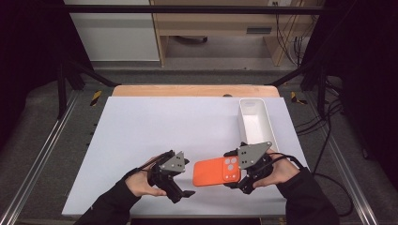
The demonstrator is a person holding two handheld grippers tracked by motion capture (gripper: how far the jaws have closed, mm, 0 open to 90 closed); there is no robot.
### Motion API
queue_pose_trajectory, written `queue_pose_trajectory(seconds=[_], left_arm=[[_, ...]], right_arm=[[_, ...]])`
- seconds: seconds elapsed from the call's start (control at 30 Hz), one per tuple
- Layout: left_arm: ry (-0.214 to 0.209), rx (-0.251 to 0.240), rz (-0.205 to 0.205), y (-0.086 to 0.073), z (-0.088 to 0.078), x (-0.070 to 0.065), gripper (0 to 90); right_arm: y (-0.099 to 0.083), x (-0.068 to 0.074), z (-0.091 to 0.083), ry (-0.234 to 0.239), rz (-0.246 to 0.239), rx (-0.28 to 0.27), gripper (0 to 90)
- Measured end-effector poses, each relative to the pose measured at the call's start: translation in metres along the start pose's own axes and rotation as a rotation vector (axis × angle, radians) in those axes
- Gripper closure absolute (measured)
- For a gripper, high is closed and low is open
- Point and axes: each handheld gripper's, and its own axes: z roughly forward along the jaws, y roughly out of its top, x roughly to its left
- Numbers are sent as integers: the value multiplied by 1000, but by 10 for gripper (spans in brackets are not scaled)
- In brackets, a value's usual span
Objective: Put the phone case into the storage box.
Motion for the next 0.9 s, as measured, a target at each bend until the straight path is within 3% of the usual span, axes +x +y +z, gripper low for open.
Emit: queue_pose_trajectory(seconds=[0.9], left_arm=[[2, 132, 71, 32, 4, 4, 0]], right_arm=[[36, -6, 1, 71, -26, 172, 162]])
